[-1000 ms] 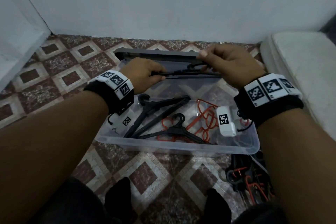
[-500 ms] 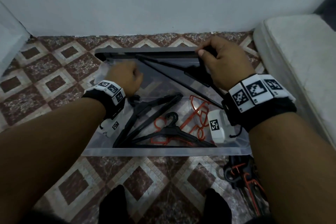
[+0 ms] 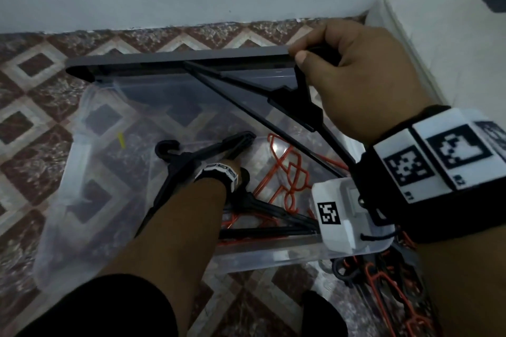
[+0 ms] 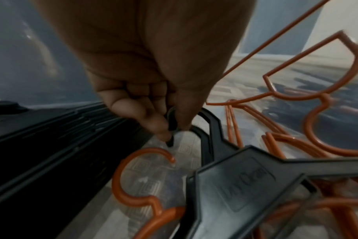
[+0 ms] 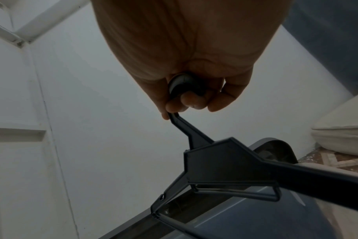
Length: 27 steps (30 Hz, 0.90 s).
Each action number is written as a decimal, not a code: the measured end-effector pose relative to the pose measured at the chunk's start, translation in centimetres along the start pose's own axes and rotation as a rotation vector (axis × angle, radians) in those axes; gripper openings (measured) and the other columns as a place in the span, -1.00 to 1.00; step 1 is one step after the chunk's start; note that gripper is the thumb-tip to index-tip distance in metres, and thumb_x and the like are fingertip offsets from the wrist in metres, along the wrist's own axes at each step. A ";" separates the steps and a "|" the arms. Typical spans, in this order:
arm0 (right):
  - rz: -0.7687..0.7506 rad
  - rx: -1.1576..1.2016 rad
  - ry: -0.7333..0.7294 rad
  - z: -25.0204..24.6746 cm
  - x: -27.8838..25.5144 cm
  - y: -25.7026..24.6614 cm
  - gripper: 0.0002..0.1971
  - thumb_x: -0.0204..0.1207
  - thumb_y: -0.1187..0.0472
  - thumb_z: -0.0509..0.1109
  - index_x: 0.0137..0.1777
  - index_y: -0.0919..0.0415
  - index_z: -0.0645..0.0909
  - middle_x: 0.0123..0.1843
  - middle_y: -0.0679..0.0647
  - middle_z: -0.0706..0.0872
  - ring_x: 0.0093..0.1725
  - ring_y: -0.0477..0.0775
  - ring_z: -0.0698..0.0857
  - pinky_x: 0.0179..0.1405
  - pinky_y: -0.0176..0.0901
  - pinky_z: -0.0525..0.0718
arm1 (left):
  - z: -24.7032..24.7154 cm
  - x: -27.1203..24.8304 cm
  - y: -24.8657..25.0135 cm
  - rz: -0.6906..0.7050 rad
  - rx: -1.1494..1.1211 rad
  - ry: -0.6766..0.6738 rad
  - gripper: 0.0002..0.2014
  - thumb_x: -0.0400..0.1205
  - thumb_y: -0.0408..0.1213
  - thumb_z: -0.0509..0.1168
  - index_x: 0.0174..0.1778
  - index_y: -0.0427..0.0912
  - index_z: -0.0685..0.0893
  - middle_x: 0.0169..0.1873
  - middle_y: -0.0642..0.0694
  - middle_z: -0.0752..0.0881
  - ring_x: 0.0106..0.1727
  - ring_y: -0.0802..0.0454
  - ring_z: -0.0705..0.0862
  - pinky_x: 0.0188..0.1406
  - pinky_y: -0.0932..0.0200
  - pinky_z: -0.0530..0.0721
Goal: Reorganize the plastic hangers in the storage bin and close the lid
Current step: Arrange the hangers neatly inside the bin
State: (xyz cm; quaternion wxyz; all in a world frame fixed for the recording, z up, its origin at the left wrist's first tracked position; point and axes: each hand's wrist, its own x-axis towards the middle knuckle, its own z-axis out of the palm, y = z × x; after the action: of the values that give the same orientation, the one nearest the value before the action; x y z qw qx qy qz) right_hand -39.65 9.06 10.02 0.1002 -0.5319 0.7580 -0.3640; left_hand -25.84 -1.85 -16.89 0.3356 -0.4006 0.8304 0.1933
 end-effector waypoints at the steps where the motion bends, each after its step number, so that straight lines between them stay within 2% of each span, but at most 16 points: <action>1: 0.003 -0.009 0.004 -0.1 0.0 0.0 -0.90 0.61 0.08 0.35 -0.01 -0.10 0.70 -0.11 -0.23 0.72 -0.10 -0.22 0.68 -0.14 -0.42 0.60 | 0.0 0.1 -0.1 -0.003 -0.014 0.000 -0.53 0.62 -0.32 0.36 0.45 -0.32 0.51 0.33 -0.34 0.62 0.27 -0.31 0.65 0.25 -0.22 0.64; 3: 0.009 0.002 0.025 -0.3 0.1 0.0 -0.90 0.61 0.09 0.35 0.00 -0.09 0.71 -0.10 -0.23 0.73 -0.08 -0.22 0.69 -0.10 -0.44 0.62 | -0.3 -0.8 -0.8 0.016 -0.063 0.052 -0.63 0.63 -0.25 0.36 0.32 -0.31 0.61 0.21 -0.33 0.69 0.16 -0.29 0.70 0.17 -0.16 0.70; 5: 0.009 0.029 0.043 -0.6 0.2 -0.1 -0.87 0.60 0.10 0.35 0.04 -0.04 0.73 -0.06 -0.17 0.77 -0.05 -0.18 0.72 -0.01 -0.29 0.68 | -1.2 -2.1 -1.4 0.079 -0.071 0.100 -0.70 0.64 -0.12 0.33 0.17 -0.26 0.69 0.11 -0.26 0.74 0.04 -0.23 0.72 0.09 -0.04 0.72; 6: 0.010 0.037 0.044 -0.8 0.2 -0.1 -0.85 0.61 0.10 0.34 0.05 -0.03 0.74 -0.07 -0.15 0.77 -0.05 -0.17 0.73 -0.01 -0.26 0.68 | -2.0 -3.3 -1.6 0.125 -0.065 0.114 -0.71 0.63 -0.11 0.34 0.15 -0.23 0.70 0.11 -0.22 0.74 0.06 -0.22 0.71 0.10 0.01 0.70; 9: 0.000 0.050 0.007 -1.3 0.0 -0.4 -0.83 0.63 0.09 0.30 0.06 0.00 0.73 -0.15 -0.15 0.75 -0.11 -0.14 0.70 -0.07 -0.26 0.63 | -4.9 -8.0 -2.1 0.261 -0.062 0.229 -0.71 0.66 -0.08 0.30 0.23 -0.10 0.69 0.14 -0.14 0.74 0.15 -0.18 0.68 0.04 0.15 0.57; 12: -0.012 0.056 -0.050 -1.4 -0.3 -0.5 -0.80 0.65 0.06 0.27 0.09 0.00 0.73 -0.21 -0.13 0.77 -0.19 -0.11 0.68 -0.08 -0.12 0.66 | -8.5 -14.5 -2.3 0.392 -0.019 0.376 -0.70 0.69 -0.04 0.26 0.31 0.01 0.68 0.14 -0.08 0.76 0.13 -0.14 0.69 -0.03 0.19 0.50; 14: -0.006 0.121 -0.110 -1.3 -0.4 -0.5 -0.80 0.65 0.08 0.26 0.06 -0.04 0.74 -0.29 -0.14 0.77 -0.26 -0.14 0.70 -0.10 -0.09 0.68 | -10.9 -18.9 -2.3 0.471 -0.006 0.460 -0.70 0.73 -0.04 0.20 0.32 0.01 0.67 0.13 -0.07 0.76 0.09 -0.13 0.69 -0.04 0.18 0.55; 16: 0.045 0.299 -0.185 -1.0 -0.5 -0.6 -0.78 0.66 0.18 0.25 0.00 -0.02 0.75 -0.33 -0.09 0.78 -0.27 -0.05 0.70 -0.07 -0.02 0.68 | -12.7 -22.9 -2.2 0.519 -0.007 0.540 -0.71 0.75 -0.05 0.15 0.28 0.00 0.68 0.09 -0.05 0.76 0.01 -0.10 0.69 -0.08 0.09 0.60; 19: 0.138 0.505 -0.271 -0.7 -0.6 -1.0 -0.71 0.69 0.33 0.20 -0.02 0.02 0.73 -0.34 -0.04 0.78 -0.27 -0.01 0.70 -0.05 -0.01 0.64 | -14.2 -26.8 -2.3 0.507 -0.013 0.642 -0.75 0.74 -0.02 0.17 0.18 0.00 0.68 -0.02 -0.01 0.75 -0.10 -0.06 0.67 -0.17 0.06 0.57; 23: 0.092 0.464 -0.361 -0.5 -1.1 -1.5 -0.70 0.70 0.32 0.18 0.02 -0.02 0.71 -0.29 -0.05 0.81 -0.24 -0.04 0.73 0.09 0.09 0.68 | -14.6 -28.7 -3.0 0.468 -0.055 0.732 -0.80 0.70 -0.06 0.27 0.14 -0.04 0.68 -0.03 0.01 0.73 -0.09 0.00 0.64 -0.19 0.12 0.51; 25: 0.080 0.424 -0.346 -0.5 -1.4 -1.9 -0.71 0.70 0.30 0.19 0.02 -0.04 0.71 -0.27 -0.05 0.81 -0.26 -0.09 0.73 0.07 0.04 0.68 | -14.4 -28.8 -3.3 0.447 -0.082 0.751 -0.81 0.69 -0.09 0.28 0.16 -0.03 0.68 -0.03 0.04 0.74 -0.11 0.06 0.63 -0.21 0.19 0.43; 27: 0.075 0.382 -0.277 -0.4 -1.5 -2.3 -0.70 0.69 0.31 0.19 -0.01 -0.06 0.70 -0.28 -0.07 0.80 -0.32 -0.15 0.70 -0.07 -0.13 0.68 | -14.0 -28.8 -3.7 0.434 -0.128 0.749 -0.81 0.69 -0.13 0.29 0.20 0.00 0.67 -0.05 0.08 0.75 -0.15 0.13 0.61 -0.20 0.24 0.42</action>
State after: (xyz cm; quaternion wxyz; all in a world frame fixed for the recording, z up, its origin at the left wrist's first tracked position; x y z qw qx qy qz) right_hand -37.56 10.22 11.45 0.3152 -0.5196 0.6737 -0.4204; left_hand -15.48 3.11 13.20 -0.0626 -0.2792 0.9461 0.1517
